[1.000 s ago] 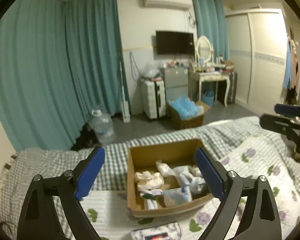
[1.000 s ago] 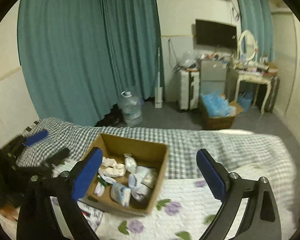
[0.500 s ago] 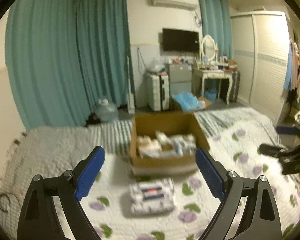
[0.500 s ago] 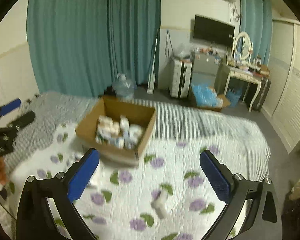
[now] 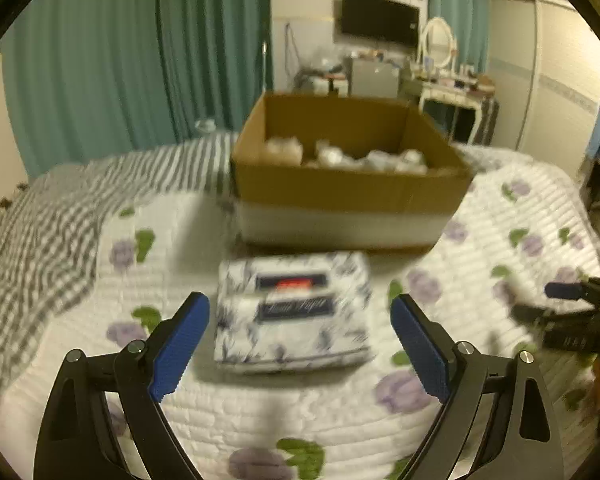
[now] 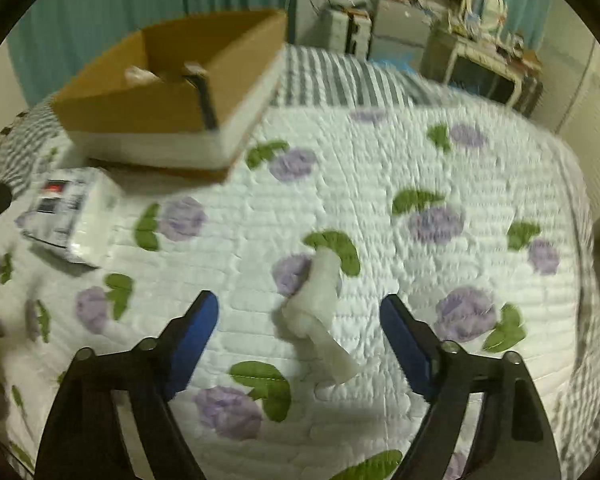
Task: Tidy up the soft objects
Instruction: 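Grasp the floral tissue-paper pack with left tool while right grasps white plastic item, then place the tissue pack and white plastic item into the box and release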
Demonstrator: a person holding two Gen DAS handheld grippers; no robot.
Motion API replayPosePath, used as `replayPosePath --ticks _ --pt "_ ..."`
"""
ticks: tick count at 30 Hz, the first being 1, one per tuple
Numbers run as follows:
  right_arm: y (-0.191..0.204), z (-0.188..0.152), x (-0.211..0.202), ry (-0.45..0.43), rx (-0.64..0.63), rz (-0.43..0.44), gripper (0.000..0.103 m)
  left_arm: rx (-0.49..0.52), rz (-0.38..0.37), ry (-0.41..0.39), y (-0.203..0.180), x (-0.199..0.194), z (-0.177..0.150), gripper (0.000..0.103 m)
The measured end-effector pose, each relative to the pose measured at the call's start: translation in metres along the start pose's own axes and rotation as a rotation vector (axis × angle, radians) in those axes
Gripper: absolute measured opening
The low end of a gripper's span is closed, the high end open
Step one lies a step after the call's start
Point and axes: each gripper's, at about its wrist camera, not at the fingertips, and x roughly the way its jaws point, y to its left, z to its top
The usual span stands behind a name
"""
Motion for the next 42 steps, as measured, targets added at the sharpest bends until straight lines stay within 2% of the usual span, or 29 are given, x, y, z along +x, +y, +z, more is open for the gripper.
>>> replayPosePath --ticks 6,8,9,12,15,21,25,28,36,39,42 --pt "-0.007 0.0 0.033 0.108 0.044 0.009 0.047 -0.017 -0.003 0.049 0.014 0.008 -0.009 0.093" --pt "-0.005 0.0 0.038 0.124 0.034 -0.004 0.032 -0.008 -0.01 0.059 0.016 0.007 -0.011 0.093" --pt "-0.003 -0.001 0.036 0.119 0.024 -0.009 0.029 -0.004 -0.011 0.063 0.017 0.006 -0.012 0.093" --pt "0.002 -0.002 0.027 0.092 -0.001 -0.03 0.029 0.008 -0.021 0.075 0.02 0.007 -0.015 0.093" --pt "0.011 0.001 0.009 0.046 -0.03 -0.027 0.028 -0.006 -0.069 0.098 0.024 0.008 -0.016 0.093" --pt "0.039 0.019 -0.026 -0.043 -0.083 0.044 0.029 -0.035 -0.059 0.127 0.035 0.018 -0.017 0.093" --pt "0.061 0.032 -0.027 -0.082 -0.12 0.079 0.029 -0.081 -0.072 0.138 0.05 0.03 -0.014 0.093" --pt "0.073 0.034 -0.019 -0.083 -0.137 0.089 0.029 -0.084 -0.066 0.168 0.052 0.048 -0.014 0.093" --pt "0.075 0.022 0.009 -0.026 -0.147 0.104 0.029 -0.053 -0.16 0.195 0.034 0.075 -0.016 0.093" --pt "0.075 0.021 0.007 -0.033 -0.148 0.109 0.029 -0.071 -0.191 0.191 0.037 0.073 -0.017 0.081" --pt "0.076 0.019 0.004 -0.042 -0.147 0.118 0.029 -0.076 -0.191 0.175 0.039 0.062 -0.016 0.064"
